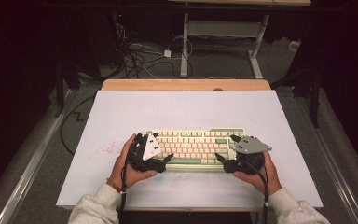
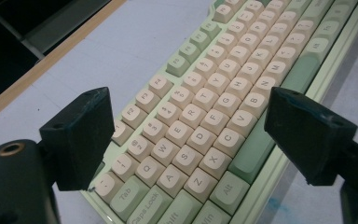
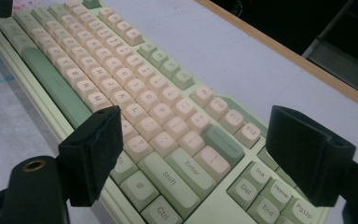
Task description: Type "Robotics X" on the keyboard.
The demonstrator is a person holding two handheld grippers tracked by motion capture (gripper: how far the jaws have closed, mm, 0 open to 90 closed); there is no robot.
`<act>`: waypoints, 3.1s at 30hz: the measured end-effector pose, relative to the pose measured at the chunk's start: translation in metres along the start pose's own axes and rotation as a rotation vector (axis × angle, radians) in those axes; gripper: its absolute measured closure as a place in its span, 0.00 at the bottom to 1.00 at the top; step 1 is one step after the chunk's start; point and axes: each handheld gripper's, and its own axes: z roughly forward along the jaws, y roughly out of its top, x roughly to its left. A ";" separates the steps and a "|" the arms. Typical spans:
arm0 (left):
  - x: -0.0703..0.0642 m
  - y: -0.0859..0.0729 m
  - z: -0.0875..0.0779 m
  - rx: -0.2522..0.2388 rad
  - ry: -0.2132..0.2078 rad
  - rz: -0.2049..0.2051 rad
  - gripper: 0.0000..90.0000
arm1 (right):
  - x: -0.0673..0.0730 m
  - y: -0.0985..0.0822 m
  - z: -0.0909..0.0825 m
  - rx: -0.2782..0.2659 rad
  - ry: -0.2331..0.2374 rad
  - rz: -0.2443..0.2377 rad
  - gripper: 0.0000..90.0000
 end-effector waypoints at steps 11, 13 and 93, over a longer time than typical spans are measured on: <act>0.000 0.000 -0.011 -0.003 0.013 0.025 0.16 | 0.002 0.001 -0.012 -0.012 -0.024 -0.015 0.22; -0.001 0.000 -0.013 -0.004 0.015 0.029 0.16 | 0.001 0.001 -0.015 -0.017 -0.027 -0.014 0.22; 0.011 -0.078 -0.063 0.105 0.105 -0.017 0.16 | -0.018 -0.050 -0.067 0.024 -0.184 0.063 0.21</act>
